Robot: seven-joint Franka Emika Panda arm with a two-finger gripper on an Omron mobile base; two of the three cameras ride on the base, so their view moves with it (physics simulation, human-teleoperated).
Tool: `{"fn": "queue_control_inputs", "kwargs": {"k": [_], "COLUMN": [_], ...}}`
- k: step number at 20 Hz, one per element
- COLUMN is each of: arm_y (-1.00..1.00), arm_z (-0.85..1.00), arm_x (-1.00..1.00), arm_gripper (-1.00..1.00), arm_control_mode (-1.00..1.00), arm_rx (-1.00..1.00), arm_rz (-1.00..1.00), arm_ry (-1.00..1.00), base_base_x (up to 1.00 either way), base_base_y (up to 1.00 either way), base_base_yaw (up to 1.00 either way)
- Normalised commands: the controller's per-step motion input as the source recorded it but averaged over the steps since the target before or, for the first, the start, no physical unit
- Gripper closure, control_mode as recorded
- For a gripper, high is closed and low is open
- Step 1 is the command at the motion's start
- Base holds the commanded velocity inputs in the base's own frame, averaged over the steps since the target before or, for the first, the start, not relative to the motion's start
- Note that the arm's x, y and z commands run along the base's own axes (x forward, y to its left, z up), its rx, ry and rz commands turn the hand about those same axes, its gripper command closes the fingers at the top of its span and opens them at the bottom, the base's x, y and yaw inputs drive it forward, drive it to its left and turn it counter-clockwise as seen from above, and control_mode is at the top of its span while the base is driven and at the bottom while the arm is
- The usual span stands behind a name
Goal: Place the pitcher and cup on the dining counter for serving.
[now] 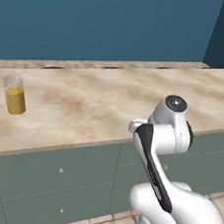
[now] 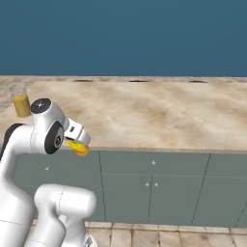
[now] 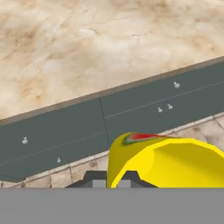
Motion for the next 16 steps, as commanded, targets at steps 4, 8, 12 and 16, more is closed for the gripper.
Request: {"fn": "queue_control_inputs", "kwargs": {"k": [4, 8, 12, 16], "arm_y": [0.0, 0.0, -0.04, -0.14], "arm_z": [0.0, 0.0, 0.09, 0.43], "arm_x": [0.0, 0.0, 0.14, 0.81], "arm_gripper": [1.0, 1.0, 1.0, 1.0], "arm_control_mode": [1.0, 1.0, -1.0, -1.0], "arm_rx": [0.0, 0.0, 0.0, 0.0], "arm_rz": [0.0, 0.0, 0.0, -0.02], "arm_ry": [0.0, 0.0, 0.0, 0.02], "base_base_x": [0.36, 0.23, 0.28, 0.0], "base_base_y": [-0.46, -0.16, -0.09, 0.0], "base_base_yaw": [0.4, 0.17, 0.01, 0.0]}}
